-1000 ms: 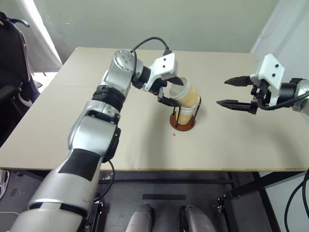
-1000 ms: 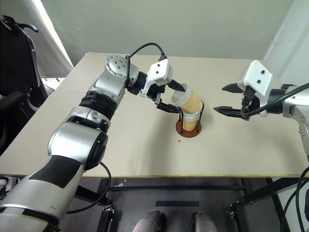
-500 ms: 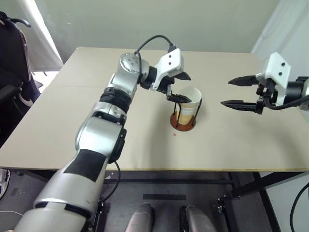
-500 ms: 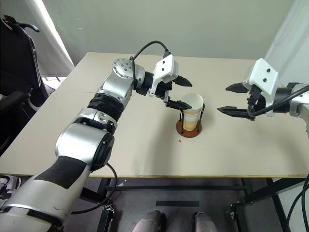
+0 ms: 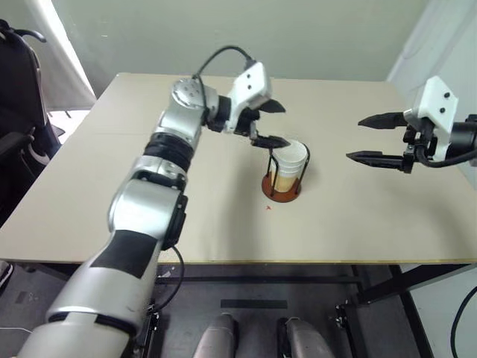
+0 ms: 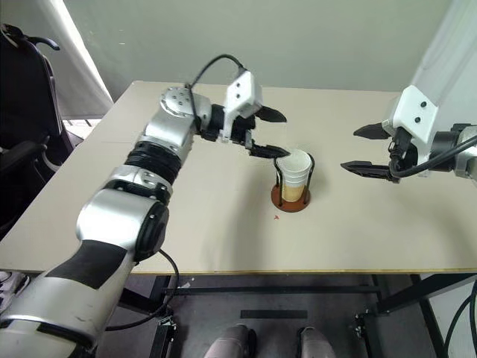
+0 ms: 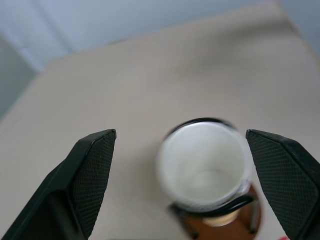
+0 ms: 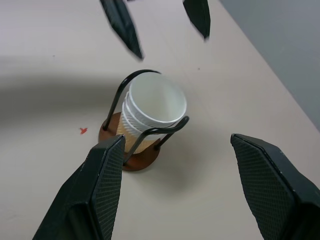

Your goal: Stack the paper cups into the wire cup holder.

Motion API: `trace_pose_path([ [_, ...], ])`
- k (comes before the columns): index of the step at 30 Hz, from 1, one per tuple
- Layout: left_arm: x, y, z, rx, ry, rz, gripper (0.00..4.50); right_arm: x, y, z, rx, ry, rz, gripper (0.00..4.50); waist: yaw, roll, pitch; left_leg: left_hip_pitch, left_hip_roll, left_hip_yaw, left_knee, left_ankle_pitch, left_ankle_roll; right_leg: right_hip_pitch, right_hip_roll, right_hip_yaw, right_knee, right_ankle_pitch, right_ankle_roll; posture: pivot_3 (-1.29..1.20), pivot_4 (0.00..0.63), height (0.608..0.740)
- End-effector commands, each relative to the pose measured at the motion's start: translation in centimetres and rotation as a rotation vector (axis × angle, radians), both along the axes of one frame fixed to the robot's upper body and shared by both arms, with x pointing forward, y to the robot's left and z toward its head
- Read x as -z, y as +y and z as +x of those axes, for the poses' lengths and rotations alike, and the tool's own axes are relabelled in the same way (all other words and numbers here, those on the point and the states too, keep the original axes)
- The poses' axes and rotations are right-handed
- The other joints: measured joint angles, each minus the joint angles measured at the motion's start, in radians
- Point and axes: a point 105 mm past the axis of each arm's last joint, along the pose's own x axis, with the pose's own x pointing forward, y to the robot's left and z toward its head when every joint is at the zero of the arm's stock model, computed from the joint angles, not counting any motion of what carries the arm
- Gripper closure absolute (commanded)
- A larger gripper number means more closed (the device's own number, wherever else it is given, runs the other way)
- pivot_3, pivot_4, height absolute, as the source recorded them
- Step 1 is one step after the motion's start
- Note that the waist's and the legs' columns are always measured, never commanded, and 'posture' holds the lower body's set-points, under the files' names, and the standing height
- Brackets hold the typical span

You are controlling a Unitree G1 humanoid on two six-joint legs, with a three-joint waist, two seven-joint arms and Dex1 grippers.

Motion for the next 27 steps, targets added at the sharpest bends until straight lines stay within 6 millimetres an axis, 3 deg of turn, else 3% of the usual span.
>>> trace_pose_path([
  [1, -2.0, 2.5, 0.5, -0.089, -0.046, -0.104, 0.04, -0.9, 0.0, 0.7, 0.002, -0.052, 0.003, 1.1, -0.003, 0.0, 0.0, 0.0, 0.0, 0.0, 0.0, 0.0, 0.0, 0.0, 0.0, 0.0, 0.0, 0.0, 0.0, 0.0, 0.15, 0.74],
  [13, -2.5, 10.3, 0.7, -0.377, -0.079, -0.319, 0.04, 0.7, -1.2, 4.8, 0.097, -0.014, 0.134, 1.1, -0.002, 0.0, 0.0, 0.001, -0.001, 0.0, 0.001, 0.001, -0.002, 0.0, 0.0, 0.0, 0.0, 0.0, -0.001, 0.0, 0.15, 0.74],
  [18, -1.7, 11.5, 0.2, -0.444, -0.078, -0.356, 0.04, 1.4, -2.5, 6.3, 0.163, -0.012, 0.171, 1.1, 0.001, 0.0, 0.0, 0.001, 0.0, -0.002, 0.0, 0.006, -0.009, 0.0, 0.0, -0.001, 0.001, 0.001, -0.002, 0.0, 0.15, 0.74],
  [27, -0.8, 12.5, -0.3, -0.515, -0.065, -0.399, 0.04, 1.7, -4.8, 8.1, 0.268, -0.035, 0.209, 1.1, 0.0, 0.0, 0.0, 0.001, 0.0, -0.003, -0.001, 0.005, -0.007, 0.0, 0.0, -0.001, 0.001, 0.003, -0.005, 0.0, 0.15, 0.74],
])
